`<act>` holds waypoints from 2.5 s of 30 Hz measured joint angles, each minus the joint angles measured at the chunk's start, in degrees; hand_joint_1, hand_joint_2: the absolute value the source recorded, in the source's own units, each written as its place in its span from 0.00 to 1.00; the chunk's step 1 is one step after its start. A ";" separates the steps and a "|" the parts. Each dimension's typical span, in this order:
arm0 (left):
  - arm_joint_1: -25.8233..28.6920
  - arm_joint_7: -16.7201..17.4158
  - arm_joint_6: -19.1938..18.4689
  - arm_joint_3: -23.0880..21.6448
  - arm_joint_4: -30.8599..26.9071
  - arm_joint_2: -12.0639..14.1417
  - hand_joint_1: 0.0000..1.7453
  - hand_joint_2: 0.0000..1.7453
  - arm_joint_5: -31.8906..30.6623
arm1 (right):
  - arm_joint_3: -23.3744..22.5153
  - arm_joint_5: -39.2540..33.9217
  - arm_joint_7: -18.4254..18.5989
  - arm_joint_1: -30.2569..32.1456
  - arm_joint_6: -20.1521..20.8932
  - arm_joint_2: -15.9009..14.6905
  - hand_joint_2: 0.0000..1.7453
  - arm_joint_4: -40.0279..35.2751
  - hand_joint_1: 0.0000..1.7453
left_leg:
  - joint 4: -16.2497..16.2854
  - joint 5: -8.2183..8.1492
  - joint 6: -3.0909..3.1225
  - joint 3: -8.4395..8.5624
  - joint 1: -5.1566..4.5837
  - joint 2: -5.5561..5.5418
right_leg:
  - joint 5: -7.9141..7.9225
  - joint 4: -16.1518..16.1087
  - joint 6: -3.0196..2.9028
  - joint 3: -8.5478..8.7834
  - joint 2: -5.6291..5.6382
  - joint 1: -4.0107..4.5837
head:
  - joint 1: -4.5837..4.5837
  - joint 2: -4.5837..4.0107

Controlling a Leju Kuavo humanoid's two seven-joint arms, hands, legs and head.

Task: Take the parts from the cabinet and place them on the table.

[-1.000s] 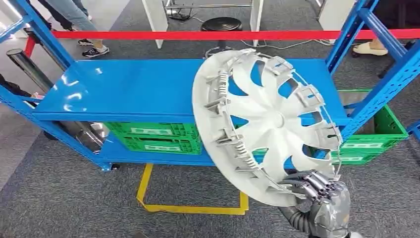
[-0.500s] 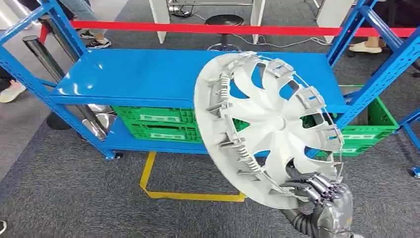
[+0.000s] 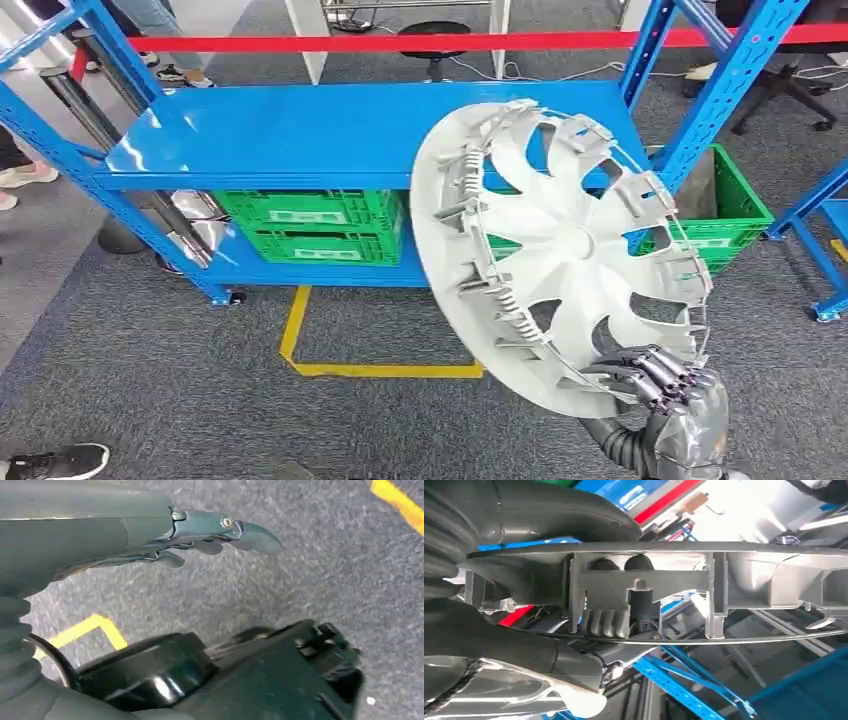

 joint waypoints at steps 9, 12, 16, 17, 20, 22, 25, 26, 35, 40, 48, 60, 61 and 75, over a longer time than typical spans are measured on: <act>0.37 -1.25 -1.46 4.63 -1.60 -0.20 0.00 1.00 4.08 | -0.44 -0.58 -0.85 0.54 0.00 0.04 1.00 -1.22 1.00 | -21.60 4.85 3.79 13.42 -1.09 -2.41 | 4.86 -0.39 2.00 -4.33 3.19 0.25 | 0.00 0.00; 0.57 -1.68 -1.83 5.16 -1.99 -0.48 0.00 1.00 4.08 | -0.61 -1.49 -1.38 0.63 0.00 0.04 1.00 -1.36 1.00 | -22.06 6.43 4.03 12.28 -0.66 -0.57 | -1.12 6.61 2.14 -7.84 0.33 0.26 | 0.35 0.00; 0.85 -1.75 -1.99 5.66 -2.32 -0.72 0.00 1.00 4.06 | -1.25 -0.72 -1.55 1.22 0.00 0.15 1.00 -1.57 1.00 | -21.31 7.22 3.78 10.51 -0.69 2.12 | -4.78 15.83 2.94 -9.49 -0.13 0.17 | 0.35 0.00; 0.84 -1.73 -1.99 5.73 -2.40 -0.85 0.00 1.00 4.06 | -1.36 -0.70 -1.55 1.33 0.00 0.15 1.00 -1.62 1.00 | -21.03 7.28 3.66 10.19 -0.63 2.78 | -3.22 12.26 3.09 -6.84 -0.57 0.08 | 0.28 0.00; 0.89 -1.75 -1.96 6.10 -2.80 -0.94 0.00 1.00 4.06 | -1.73 -0.70 -1.53 1.11 0.00 0.20 1.00 -1.90 1.00 | -19.06 6.65 2.66 9.02 -1.01 4.29 | -1.50 -0.15 3.37 1.18 -5.09 0.53 | 0.57 0.00; 0.81 -1.84 -1.66 6.16 -2.99 -1.03 0.00 1.00 4.04 | -1.88 -0.63 -1.68 1.61 0.00 0.39 1.00 -2.29 1.00 | -18.19 6.65 2.33 8.73 -1.17 5.02 | -0.87 0.21 1.90 0.74 -3.58 0.33 | 0.13 0.00; 0.83 -1.83 -1.55 6.42 -3.80 -1.22 0.00 1.00 4.04 | -2.16 0.13 -1.88 2.24 0.00 0.94 1.00 -2.36 1.00 | -17.67 5.94 1.57 8.58 -0.78 4.95 | -0.23 0.33 0.84 0.28 -2.19 0.13 | 0.22 0.00; 0.87 -1.83 -1.49 6.60 -4.04 -1.35 0.00 1.00 3.97 | -2.27 0.33 -2.03 2.26 0.00 1.11 1.00 -2.51 1.00 | -15.99 4.16 1.09 7.98 -0.55 2.49 | -0.05 0.33 0.55 0.04 -1.72 0.04 | -0.04 0.00; 2.28 -2.47 0.55 7.96 -5.01 -1.68 0.00 1.00 3.62 | -2.62 1.73 -1.73 2.47 0.00 2.51 1.00 -2.80 1.00 | -17.35 5.43 2.38 10.40 0.01 -5.37 | 1.28 0.23 0.61 -1.18 4.24 -0.20 | 0.11 0.00; 2.32 -2.64 -0.20 8.89 -5.16 -2.01 0.00 1.00 2.92 | -3.24 2.12 -1.62 3.41 0.00 2.86 1.00 -3.34 1.00 | -20.26 6.40 2.98 10.52 0.18 -3.18 | 2.37 0.16 2.71 -2.79 6.57 -0.39 | 0.15 0.00; 2.25 -1.33 -0.57 8.98 -5.16 -2.40 0.00 1.00 -0.88 | -5.07 2.40 0.88 4.42 0.00 2.91 1.00 -3.39 1.00 | -19.88 7.00 3.76 9.43 -0.66 3.19 | -2.07 8.69 3.45 -4.58 -0.86 0.04 | 0.83 0.00; 3.38 0.96 -1.37 8.96 -7.56 -3.30 0.00 1.00 -3.52 | -8.28 5.73 0.28 5.89 0.00 5.09 1.00 -6.14 1.00 | -2.37 -2.85 0.73 2.87 -0.08 0.08 | 1.41 -1.32 0.05 -0.18 0.55 0.29 | 0.44 0.00; 3.59 1.03 -1.38 8.96 -7.74 -3.30 0.00 1.00 -3.55 | -8.35 5.75 0.24 5.99 0.00 5.14 1.00 -6.14 1.00 | -1.37 -2.57 0.65 2.61 0.03 0.05 | 1.49 -1.30 0.08 -0.22 1.32 0.28 | 0.44 0.00; 3.69 1.33 -1.88 9.05 -9.49 -3.82 0.00 1.00 -5.12 | -9.64 6.49 -0.92 7.14 0.00 6.60 1.00 -8.22 1.00 | -19.65 6.39 3.51 9.85 0.20 0.89 | -5.82 14.43 3.05 -9.35 0.12 0.24 | 0.92 0.00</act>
